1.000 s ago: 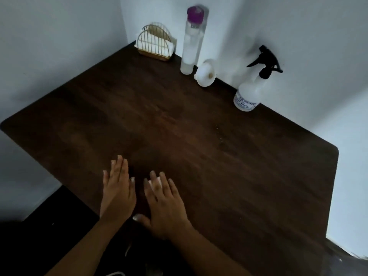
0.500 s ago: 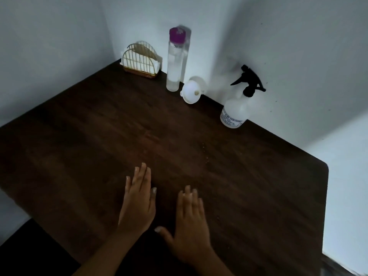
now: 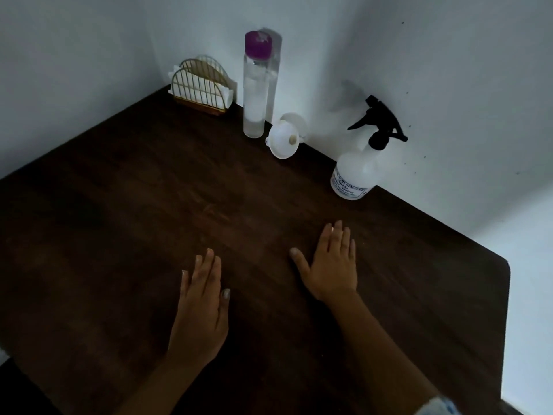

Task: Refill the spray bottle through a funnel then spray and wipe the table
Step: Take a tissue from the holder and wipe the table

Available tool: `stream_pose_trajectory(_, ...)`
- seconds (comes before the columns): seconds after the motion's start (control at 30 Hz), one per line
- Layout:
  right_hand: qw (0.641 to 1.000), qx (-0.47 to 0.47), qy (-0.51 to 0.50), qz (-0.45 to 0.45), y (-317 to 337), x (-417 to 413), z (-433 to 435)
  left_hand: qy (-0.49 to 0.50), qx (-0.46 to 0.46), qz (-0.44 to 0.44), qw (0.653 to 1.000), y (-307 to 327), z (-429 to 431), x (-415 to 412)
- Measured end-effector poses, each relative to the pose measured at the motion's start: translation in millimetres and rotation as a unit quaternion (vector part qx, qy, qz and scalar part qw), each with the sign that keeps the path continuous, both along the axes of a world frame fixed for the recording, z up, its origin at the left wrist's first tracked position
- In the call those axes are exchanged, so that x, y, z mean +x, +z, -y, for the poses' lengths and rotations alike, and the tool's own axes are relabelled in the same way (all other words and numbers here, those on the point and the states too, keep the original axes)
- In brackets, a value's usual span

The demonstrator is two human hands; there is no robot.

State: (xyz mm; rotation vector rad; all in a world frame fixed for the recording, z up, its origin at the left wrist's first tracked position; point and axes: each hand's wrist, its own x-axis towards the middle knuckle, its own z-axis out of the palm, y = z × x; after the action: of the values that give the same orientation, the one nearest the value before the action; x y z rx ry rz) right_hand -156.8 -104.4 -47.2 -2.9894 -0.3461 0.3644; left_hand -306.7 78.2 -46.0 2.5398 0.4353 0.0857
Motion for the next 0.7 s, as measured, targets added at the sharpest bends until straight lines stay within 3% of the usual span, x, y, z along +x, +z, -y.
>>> stream_pose_trajectory(0.1,0.999,0.025,0.031,0.003,4,-48,-30,0.019,-0.009,0.002,1.0,-4,-5,6)
stream_pose_trajectory(0.2,0.988,0.05,0.144,-0.035,4,-74,-78,0.024,-0.011,0.016,1.0,-6,-10,10)
stream_pose_trajectory(0.37,0.95,0.001,0.312,-0.008,-3,-22,-129,0.042,0.007,0.011,0.999,-2,-18,4)
stream_pose_trajectory(0.43,0.961,-0.005,0.276,0.012,-3,14,-128,0.046,0.008,0.006,0.999,-1,-21,-3)
stream_pose_trajectory(0.57,0.997,-0.016,0.071,0.017,-4,56,-89,0.059,0.006,0.005,0.998,0,-26,-17)
stream_pose_trajectory(0.7,1.0,0.019,-0.008,0.0,-3,4,-70,0.073,-0.006,0.002,0.997,2,-27,-23)
